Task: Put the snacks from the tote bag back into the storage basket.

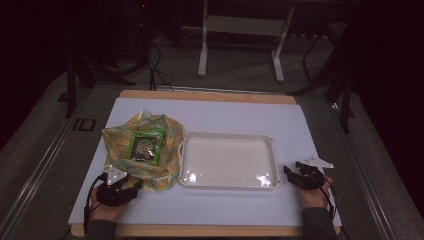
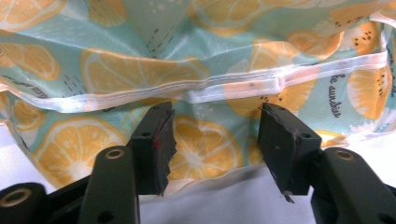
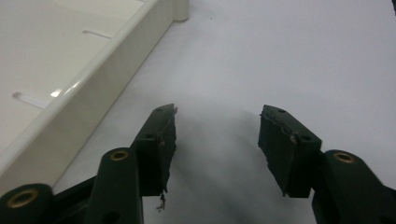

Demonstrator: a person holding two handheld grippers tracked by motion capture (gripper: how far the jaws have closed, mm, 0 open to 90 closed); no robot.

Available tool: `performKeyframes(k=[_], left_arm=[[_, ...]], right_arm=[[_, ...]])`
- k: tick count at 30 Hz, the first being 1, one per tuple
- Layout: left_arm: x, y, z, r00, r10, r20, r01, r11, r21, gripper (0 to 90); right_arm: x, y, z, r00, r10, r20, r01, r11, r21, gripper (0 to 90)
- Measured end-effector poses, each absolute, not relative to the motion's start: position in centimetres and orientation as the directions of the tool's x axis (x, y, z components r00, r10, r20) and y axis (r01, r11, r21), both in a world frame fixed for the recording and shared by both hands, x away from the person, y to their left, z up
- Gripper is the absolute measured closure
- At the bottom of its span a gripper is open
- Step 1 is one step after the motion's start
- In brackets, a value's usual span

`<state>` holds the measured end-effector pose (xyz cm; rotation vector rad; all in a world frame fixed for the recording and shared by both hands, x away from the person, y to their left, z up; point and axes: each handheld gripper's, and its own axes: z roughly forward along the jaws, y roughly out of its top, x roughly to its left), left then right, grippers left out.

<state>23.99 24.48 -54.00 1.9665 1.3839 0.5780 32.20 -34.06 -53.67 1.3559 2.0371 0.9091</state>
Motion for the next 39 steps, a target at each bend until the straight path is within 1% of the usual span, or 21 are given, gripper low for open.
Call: performKeyframes(k=[4,8,17,20,24,30,31,39], left_arm=[[24.0,24.5,-53.9,0.347,0.938,-0.007,0.653,-0.236,0.72,48.2],[23.9,24.4,-53.6,0.357,0.934,-0.002,0.659,-0.25,0.71,49.2],[23.6,24.3,-51.9,0.34,0.94,-0.012,0.67,-0.233,0.704,52.3],[23.6,24.3,-51.4,0.348,0.938,-0.004,0.67,-0.245,0.701,53.6],[23.6,24.4,-50.7,0.354,0.935,-0.02,0.671,-0.239,0.702,54.9],[23.6,24.8,-49.9,0.355,0.935,-0.026,0.669,-0.235,0.705,55.0],[23.7,25.1,-49.3,0.362,0.931,-0.036,0.665,-0.232,0.71,55.0],[24.1,25.2,-47.7,0.378,0.926,-0.009,0.645,-0.256,0.72,54.9]], right_arm=[[32.2,-34.4,-53.6,-0.35,0.936,-0.027,0.58,0.239,0.779,48.4],[32.1,-34.5,-53.5,-0.343,0.939,-0.022,0.578,0.23,0.783,49.4],[32.1,-34.4,-53.6,-0.348,0.937,-0.028,0.579,0.239,0.78,51.5],[32.1,-34.3,-53.6,-0.346,0.937,-0.035,0.579,0.243,0.778,51.5],[32.1,-34.2,-53.6,-0.35,0.936,-0.039,0.577,0.248,0.778,51.6],[32.1,-34.3,-53.6,-0.353,0.935,-0.036,0.576,0.247,0.78,51.8],[32.1,-34.4,-53.5,-0.355,0.935,-0.029,0.572,0.242,0.784,51.9],[31.9,-34.5,-53.4,-0.366,0.931,-0.017,0.558,0.234,0.796,51.9]])
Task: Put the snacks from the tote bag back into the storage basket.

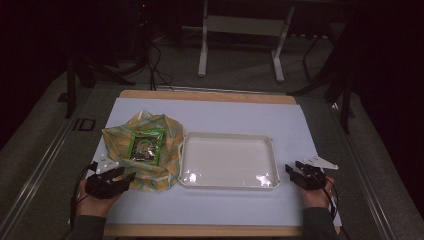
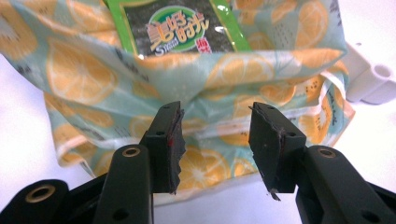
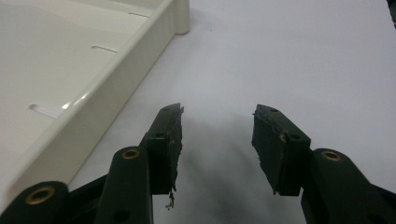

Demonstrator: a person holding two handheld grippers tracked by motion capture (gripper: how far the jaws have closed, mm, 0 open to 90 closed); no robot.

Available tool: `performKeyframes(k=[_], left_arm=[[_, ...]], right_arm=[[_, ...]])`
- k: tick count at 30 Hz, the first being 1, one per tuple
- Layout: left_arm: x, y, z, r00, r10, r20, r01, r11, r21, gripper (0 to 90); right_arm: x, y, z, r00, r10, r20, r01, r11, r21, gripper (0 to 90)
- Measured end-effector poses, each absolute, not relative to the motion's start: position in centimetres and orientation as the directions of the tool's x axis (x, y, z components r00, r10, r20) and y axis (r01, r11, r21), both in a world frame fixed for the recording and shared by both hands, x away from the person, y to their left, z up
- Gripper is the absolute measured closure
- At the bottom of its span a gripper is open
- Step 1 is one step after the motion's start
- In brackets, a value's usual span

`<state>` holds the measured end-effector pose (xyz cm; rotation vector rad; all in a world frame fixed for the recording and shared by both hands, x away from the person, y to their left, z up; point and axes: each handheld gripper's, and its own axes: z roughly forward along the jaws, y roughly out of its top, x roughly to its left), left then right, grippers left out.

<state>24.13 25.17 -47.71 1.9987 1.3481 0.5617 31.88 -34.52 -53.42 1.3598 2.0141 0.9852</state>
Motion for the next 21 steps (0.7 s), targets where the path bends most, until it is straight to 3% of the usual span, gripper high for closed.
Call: performKeyframes(k=[21], left_arm=[[27.1,25.5,-43.9,0.41,0.912,0.019,0.627,-0.297,0.72,57.2]], right_arm=[[31.0,-33.9,-53.4,-0.428,0.901,-0.071,0.517,0.309,0.799,52.0]])
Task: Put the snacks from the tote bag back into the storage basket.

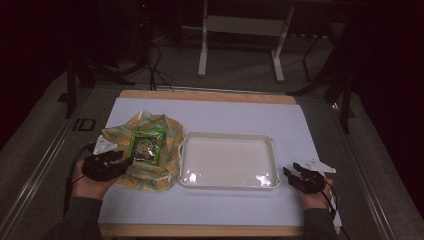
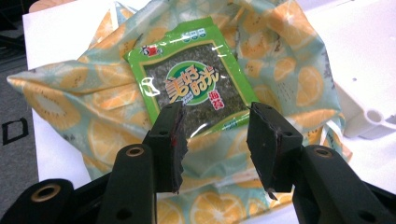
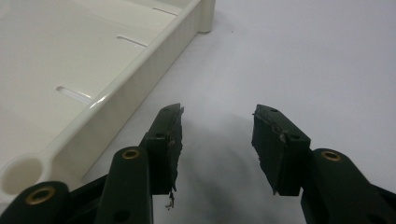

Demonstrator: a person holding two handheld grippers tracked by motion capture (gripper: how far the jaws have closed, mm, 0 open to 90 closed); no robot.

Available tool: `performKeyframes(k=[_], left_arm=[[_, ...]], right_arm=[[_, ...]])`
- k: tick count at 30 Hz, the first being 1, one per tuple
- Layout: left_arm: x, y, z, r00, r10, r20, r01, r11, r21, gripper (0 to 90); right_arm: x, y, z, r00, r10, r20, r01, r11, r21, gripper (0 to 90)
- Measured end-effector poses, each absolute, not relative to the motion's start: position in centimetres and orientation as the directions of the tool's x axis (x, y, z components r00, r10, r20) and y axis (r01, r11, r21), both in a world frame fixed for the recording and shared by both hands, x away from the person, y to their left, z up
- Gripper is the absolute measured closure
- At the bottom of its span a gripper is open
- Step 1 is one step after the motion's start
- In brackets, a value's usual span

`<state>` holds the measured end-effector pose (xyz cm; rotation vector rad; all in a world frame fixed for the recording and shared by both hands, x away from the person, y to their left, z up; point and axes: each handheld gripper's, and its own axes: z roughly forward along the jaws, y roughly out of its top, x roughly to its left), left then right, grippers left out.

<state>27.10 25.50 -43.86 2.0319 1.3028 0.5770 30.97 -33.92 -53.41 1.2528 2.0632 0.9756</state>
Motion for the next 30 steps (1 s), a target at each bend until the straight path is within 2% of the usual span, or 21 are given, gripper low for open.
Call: performKeyframes(k=[11,21,30], left_arm=[[29.0,25.5,-42.8,0.409,0.912,0.02,0.638,-0.301,0.708,57.7],[31.3,25.7,-42.3,0.393,0.919,-0.02,0.668,-0.271,0.694,59.6],[33.9,25.7,-42.4,0.355,0.934,-0.029,0.712,-0.25,0.657,60.2]], right_arm=[[30.5,-33.9,-53.4,-0.443,0.894,-0.074,0.504,0.316,0.804,51.3],[30.4,-34.1,-53.4,-0.428,0.901,-0.064,0.499,0.295,0.815,51.3],[30.4,-33.9,-53.4,-0.425,0.901,-0.081,0.495,0.307,0.813,51.4]])
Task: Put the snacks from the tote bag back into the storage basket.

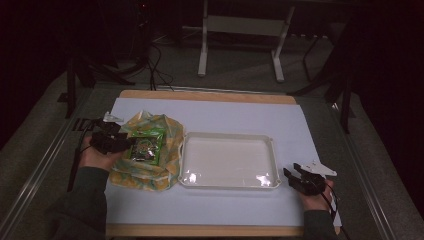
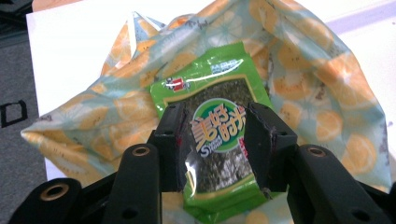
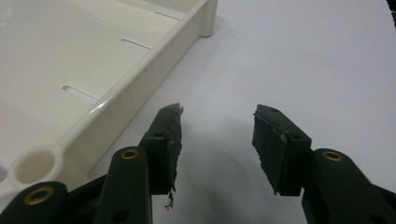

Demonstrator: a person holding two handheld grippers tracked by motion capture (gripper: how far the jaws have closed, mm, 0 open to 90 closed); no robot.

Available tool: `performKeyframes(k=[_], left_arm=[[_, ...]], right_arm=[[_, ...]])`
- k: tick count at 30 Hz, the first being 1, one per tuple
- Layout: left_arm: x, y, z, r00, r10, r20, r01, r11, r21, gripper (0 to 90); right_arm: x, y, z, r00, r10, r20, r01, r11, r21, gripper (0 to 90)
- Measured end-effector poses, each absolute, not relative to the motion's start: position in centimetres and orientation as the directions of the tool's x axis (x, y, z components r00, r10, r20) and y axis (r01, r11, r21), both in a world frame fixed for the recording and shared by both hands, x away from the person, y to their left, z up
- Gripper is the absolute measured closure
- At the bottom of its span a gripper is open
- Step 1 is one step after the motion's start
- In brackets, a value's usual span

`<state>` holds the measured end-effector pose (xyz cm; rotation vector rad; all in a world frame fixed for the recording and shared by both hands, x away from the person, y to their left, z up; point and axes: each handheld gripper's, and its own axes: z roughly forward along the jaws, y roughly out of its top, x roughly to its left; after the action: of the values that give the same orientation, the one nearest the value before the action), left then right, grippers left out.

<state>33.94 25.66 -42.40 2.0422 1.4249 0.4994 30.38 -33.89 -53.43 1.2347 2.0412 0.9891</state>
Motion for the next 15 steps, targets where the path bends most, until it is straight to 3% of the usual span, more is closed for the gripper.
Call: performKeyframes(k=[15], left_arm=[[37.4,25.4,-43.2,0.296,0.953,-0.06,0.78,-0.205,0.591,61.9]], right_arm=[[30.4,-33.9,-53.5,-0.426,0.901,-0.088,0.491,0.312,0.814,51.3]])
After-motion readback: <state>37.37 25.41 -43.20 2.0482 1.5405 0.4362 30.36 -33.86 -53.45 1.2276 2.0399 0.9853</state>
